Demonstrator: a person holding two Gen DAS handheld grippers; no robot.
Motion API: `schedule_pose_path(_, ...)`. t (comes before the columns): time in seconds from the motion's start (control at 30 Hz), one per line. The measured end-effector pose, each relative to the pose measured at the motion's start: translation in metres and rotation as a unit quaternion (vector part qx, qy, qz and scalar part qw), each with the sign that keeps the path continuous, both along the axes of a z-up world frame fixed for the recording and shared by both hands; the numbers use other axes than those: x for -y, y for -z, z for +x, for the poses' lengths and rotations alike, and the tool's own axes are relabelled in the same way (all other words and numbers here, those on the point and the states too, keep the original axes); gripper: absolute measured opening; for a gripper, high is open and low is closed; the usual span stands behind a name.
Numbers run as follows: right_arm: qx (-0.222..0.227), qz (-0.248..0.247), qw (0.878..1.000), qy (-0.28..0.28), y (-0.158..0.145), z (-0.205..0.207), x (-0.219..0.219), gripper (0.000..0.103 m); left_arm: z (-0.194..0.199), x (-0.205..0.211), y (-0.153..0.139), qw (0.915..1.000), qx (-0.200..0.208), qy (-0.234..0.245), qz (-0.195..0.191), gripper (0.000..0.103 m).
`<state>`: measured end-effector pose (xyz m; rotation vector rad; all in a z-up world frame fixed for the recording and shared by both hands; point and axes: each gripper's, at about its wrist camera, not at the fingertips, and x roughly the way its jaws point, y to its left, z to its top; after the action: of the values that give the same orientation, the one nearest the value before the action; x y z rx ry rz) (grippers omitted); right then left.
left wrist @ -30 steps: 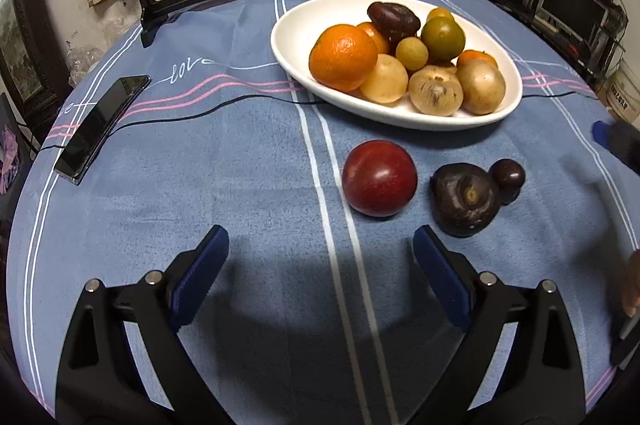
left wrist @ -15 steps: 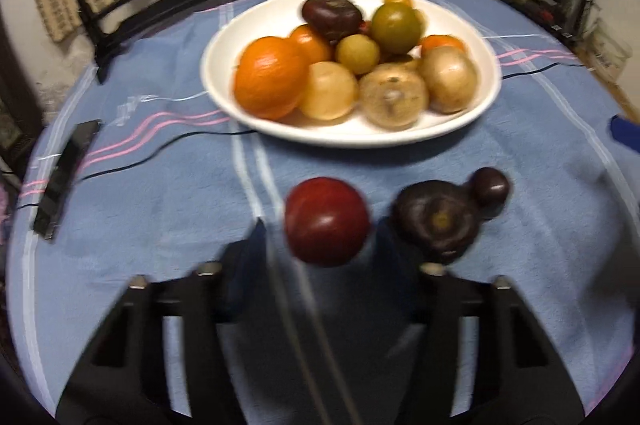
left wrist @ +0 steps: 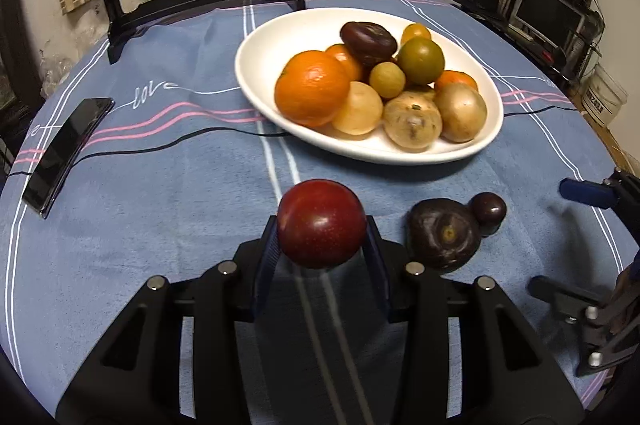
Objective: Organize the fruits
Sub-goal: 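Grasp a red tomato with the left tool while the right tool grasps a small dark plum, then carry the red tomato and small dark plum onto the white plate and open both tools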
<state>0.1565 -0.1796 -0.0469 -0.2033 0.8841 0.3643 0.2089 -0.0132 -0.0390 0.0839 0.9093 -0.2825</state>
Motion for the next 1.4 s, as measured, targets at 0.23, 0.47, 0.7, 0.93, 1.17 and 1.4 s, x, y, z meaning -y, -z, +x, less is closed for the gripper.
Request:
schedule_pose_path(0.23, -0.022, -0.041, 0.999, -0.011, 0.013, 0.019, -0.018, 0.065, -0.003, 0.002, 0.002, 0.9999, -0.004, 0.011, -0.004, 0.042)
schedule_pose_path(0.47, -0.034, -0.040, 0.998, -0.038, 0.015, 0.038, -0.031, 0.044, -0.004, 0.002, 0.002, 0.9999, -0.004, 0.010, -0.002, 0.042)
schedule_pose_path(0.7, -0.023, -0.021, 0.998, -0.047, 0.015, 0.034, -0.034, 0.026, -0.004, -0.002, 0.002, 1.0000, -0.002, 0.003, -0.004, 0.042)
schedule_pose_path(0.93, -0.010, 0.008, 1.000, -0.021, -0.002, 0.024, -0.008, 0.026, -0.006, -0.010, -0.010, 0.9997, 0.005, -0.006, -0.021, 0.042)
schedule_pose_path(1.17, 0.030, 0.036, 0.999, 0.004, -0.036, 0.016, 0.021, 0.027, -0.011, -0.007, -0.037, 0.9994, 0.027, 0.003, -0.021, 0.042)
schedule_pose_path(1.4, 0.057, 0.065, 0.996, 0.018, -0.055, 0.030, 0.024, 0.027, 0.009, 0.006, -0.066, 0.9987, 0.050, 0.007, -0.007, 0.042)
